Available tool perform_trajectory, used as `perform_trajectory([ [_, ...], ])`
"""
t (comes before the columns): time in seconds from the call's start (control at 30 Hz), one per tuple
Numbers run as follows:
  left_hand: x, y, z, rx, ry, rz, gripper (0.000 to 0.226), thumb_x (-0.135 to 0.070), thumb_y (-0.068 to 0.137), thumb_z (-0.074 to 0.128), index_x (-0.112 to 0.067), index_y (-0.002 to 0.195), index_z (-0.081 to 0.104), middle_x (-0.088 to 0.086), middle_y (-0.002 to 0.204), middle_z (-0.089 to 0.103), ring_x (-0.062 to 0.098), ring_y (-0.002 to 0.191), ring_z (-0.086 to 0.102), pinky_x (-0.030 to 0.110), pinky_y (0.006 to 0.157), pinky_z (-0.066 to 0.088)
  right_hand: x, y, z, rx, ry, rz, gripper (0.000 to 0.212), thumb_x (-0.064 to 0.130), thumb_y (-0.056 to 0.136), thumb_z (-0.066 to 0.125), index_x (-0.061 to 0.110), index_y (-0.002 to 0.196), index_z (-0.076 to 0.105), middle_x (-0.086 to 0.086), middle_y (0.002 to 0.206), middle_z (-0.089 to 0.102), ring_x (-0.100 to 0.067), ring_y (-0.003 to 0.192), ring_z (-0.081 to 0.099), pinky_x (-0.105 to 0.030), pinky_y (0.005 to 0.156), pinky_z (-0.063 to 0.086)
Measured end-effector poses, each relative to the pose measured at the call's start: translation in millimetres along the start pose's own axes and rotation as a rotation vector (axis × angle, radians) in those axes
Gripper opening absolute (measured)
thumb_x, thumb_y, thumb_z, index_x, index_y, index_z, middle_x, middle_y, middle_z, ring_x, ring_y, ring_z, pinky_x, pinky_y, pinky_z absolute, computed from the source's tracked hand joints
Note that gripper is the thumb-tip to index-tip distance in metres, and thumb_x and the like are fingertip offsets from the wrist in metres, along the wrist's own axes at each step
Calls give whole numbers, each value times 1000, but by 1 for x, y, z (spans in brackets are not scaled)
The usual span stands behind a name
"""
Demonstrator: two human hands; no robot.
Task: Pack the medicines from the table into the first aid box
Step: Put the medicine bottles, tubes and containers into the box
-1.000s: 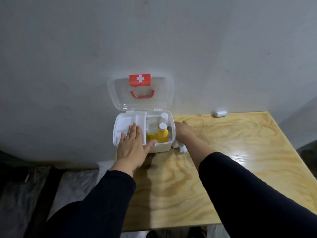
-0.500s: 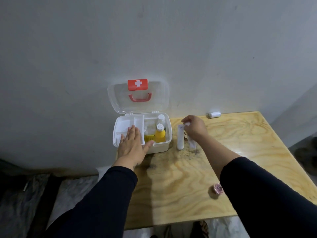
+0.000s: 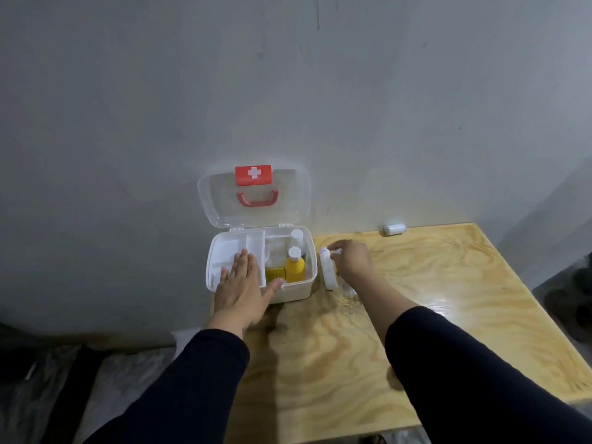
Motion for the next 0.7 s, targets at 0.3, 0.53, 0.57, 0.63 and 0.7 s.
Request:
perform_trajectory([
  [0.3,0,0,0,4,9,-4,87,-66,94,17,-10,154,-9,4,162,-18,16,150,-14,37,121,-6,6,14,40,69,-568,-115,47,37,95,43,26,141,39,-15,129,56,-33,117,53,-40,100,42],
  [0.53,0,0,-1,-8,10,-3,87,-66,94,18,-10,154,-8,5,163,-17,17,150,-14,37,121,-5,7,8,35,15,-458,-120,22,20,90,42,17,102,61,-10,106,66,-30,92,60,-31,70,46],
  [0.57,0,0,-2,-10,10,-3,87,-66,94,18,-10,154,-8,5,163,-17,17,150,-13,37,121,-5,4,7,33,24,-411,-105,27,20,89,45,19,111,60,-10,111,64,-30,97,60,-31,70,47],
  [0.63,-1,-1,-2,-7,13,-2,87,-65,94,18,-9,154,-8,5,163,-17,18,150,-13,37,121,-4,6,4,21,20,-311,-98,38,22,89,49,24,127,54,-10,120,61,-30,107,59,-32,76,48],
  [0.7,-1,-3,-3,0,9,2,87,-66,94,18,-9,154,-9,6,162,-17,18,150,-14,37,122,-4,21,0,3,-16,-231,-147,43,22,88,55,24,131,51,-11,124,60,-30,110,58,-32,83,49],
])
Point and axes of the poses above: each hand's wrist, its own y-axis towards the middle knuckle, its own z-axis out of the palm, x = y × z, the point moved 8 cm from there along y, towards the middle knuckle
